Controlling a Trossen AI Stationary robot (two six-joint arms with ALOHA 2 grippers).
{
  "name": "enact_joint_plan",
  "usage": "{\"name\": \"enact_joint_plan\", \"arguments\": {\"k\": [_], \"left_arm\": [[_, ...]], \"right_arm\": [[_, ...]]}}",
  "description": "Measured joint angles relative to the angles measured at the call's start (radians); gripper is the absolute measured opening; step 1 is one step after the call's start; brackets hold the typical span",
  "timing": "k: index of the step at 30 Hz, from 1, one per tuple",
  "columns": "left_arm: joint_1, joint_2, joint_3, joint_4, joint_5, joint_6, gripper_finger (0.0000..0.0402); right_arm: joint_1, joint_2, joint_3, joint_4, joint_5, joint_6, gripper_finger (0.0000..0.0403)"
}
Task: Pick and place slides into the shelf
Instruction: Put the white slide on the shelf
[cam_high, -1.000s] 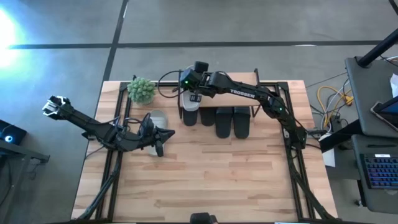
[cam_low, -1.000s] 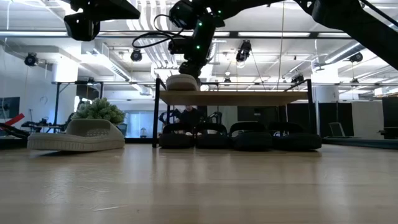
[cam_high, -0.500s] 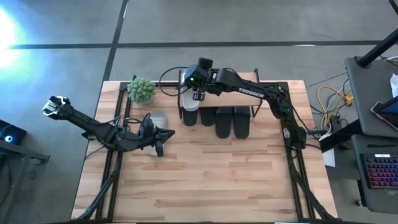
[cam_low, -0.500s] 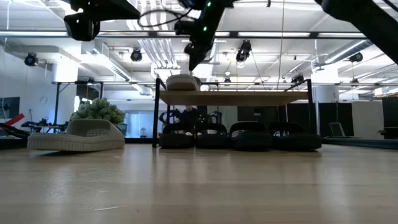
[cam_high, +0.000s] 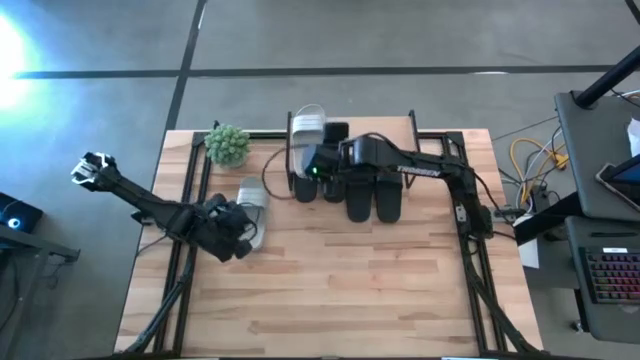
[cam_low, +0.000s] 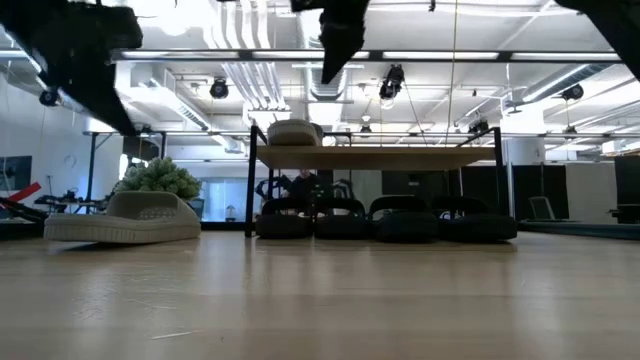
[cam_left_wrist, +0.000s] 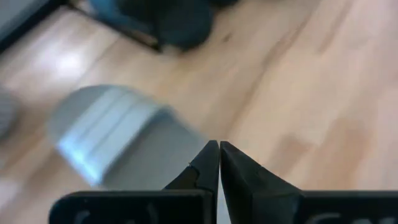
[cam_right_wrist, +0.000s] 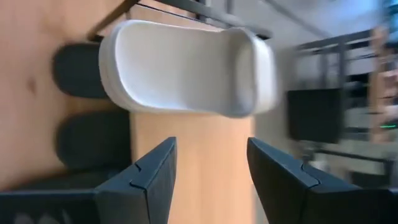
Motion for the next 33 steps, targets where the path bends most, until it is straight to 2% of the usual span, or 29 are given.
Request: {"name": "enact_joint_plan", "arguments": {"k": [3, 6, 10, 14, 18, 22, 25, 28, 31, 33], "left_arm": [[0.000, 0.042, -0.002, -0.038, -0.023, 0.025, 0.0004], [0.000, 0.084, -0.002, -0.029, -0.031, 0.076, 0.0028], [0.000, 0.134, -0.002, -0.029, -0.087, 0.092, 0.0089], [0.000, 0.181, -0.002, -0.030, -0.157, 0.175, 0.0158], [0.012, 0.216, -0.004, -0.030, -0.176, 0.181, 0.0206], [0.026, 0.238, -0.034, -0.030, -0.102, 0.177, 0.0218], [0.029, 0.252, -0.066, -0.033, -0.100, 0.161, 0.0219], [0.031, 0.263, -0.084, -0.031, -0.158, 0.155, 0.0219], [0.032, 0.275, -0.102, -0.029, -0.229, 0.151, 0.0219], [0.040, 0.280, -0.117, -0.017, -0.240, 0.151, 0.0219]], "right_arm": [[0.051, -0.032, -0.002, -0.012, 0.112, -0.031, 0.0187], [0.092, -0.086, -0.001, 0.001, 0.142, -0.011, 0.0187], [0.138, -0.149, 0.000, 0.005, 0.164, 0.078, 0.0187], [0.182, -0.196, 0.000, -0.007, 0.228, 0.146, 0.0187], [0.223, -0.227, 0.000, -0.065, 0.241, 0.210, 0.0187], [0.263, -0.242, -0.001, -0.205, 0.241, 0.347, 0.0187], [0.290, -0.264, -0.001, -0.278, 0.242, 0.475, 0.0187], [0.312, -0.272, 0.000, -0.293, 0.243, 0.568, 0.0187], [0.330, -0.272, -0.001, -0.293, 0.242, 0.606, 0.0187], [0.341, -0.272, -0.001, -0.292, 0.242, 0.611, 0.0187]]}}
